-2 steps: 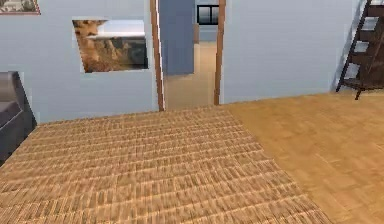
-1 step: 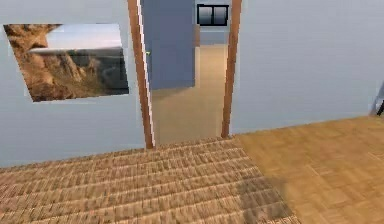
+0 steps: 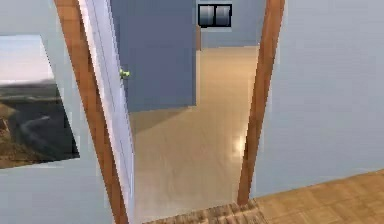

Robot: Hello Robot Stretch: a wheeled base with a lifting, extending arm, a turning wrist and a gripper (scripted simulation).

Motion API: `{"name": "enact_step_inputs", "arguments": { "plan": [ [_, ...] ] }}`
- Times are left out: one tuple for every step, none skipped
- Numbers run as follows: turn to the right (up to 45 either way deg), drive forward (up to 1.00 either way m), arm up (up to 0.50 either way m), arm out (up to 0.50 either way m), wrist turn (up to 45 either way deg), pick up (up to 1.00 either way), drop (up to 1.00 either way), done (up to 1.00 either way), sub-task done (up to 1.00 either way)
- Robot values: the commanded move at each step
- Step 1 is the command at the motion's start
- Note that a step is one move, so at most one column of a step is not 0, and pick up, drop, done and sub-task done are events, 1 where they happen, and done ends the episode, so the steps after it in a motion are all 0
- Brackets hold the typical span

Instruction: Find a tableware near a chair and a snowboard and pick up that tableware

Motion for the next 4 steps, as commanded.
{"name": "enact_step_inputs", "arguments": {
  "plan": [
    [0.0, 1.00, 0.00, 0.00, 0.0, 0.00, 0.00, 0.00, 0.00],
    [-6.0, 0.00, 0.00, 0.00, 0.0, 0.00, 0.00, 0.00, 0.00],
    [0.0, 0.20, 0.00, 0.00, 0.0, 0.00, 0.00, 0.00, 0.00],
    [21.0, 0.00, 0.00, 0.00, 0.0, 0.00, 0.00, 0.00, 0.00]
  ]
}}
